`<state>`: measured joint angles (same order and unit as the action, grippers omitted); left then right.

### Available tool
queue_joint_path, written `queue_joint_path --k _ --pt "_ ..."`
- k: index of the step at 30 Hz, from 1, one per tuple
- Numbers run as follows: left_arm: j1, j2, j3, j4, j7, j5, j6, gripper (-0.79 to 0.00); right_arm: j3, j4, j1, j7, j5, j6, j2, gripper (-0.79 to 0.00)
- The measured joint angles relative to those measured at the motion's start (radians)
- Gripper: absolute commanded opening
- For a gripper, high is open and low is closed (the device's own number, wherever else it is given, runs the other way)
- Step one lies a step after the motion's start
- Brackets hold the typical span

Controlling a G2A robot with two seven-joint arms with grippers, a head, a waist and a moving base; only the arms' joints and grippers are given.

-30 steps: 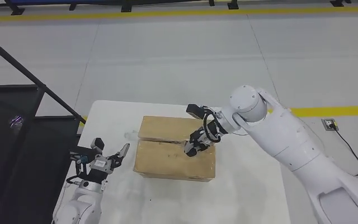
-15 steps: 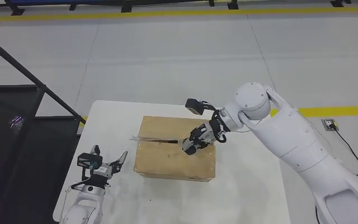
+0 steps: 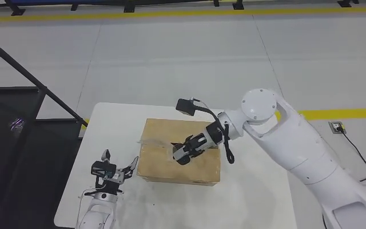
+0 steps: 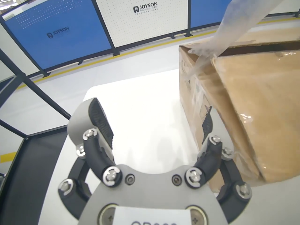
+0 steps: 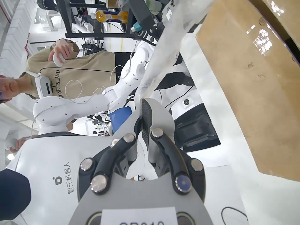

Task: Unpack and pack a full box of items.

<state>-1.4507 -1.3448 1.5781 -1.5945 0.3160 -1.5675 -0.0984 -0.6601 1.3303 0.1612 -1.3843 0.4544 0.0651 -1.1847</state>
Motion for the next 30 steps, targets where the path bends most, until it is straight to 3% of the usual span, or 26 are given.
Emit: queue_joint_path --k 10,18,25,30 --pt "-0.027 -0.006 0.014 -0.044 0.048 0.107 0.083 0.0 -0.049 0.082 0.047 0.089 -0.099 -0.085 0.015 -0.785" --pt "0.027 -0.025 -0.027 -0.031 0.008 0.227 0.218 0.0 -0.115 0.115 0.102 0.115 -0.136 -0.273 0.034 -0.785" --pt "0.001 -0.031 -0.021 -0.096 -0.042 0.434 0.135 0.0 -0.177 0.141 0.129 0.147 -0.102 -0.435 0.04 -0.785" --pt "-0.069 -0.032 0.023 -0.197 -0.095 0.663 0.023 0.0 -0.197 0.18 0.118 0.149 -0.11 -0.501 0.04 -0.785"
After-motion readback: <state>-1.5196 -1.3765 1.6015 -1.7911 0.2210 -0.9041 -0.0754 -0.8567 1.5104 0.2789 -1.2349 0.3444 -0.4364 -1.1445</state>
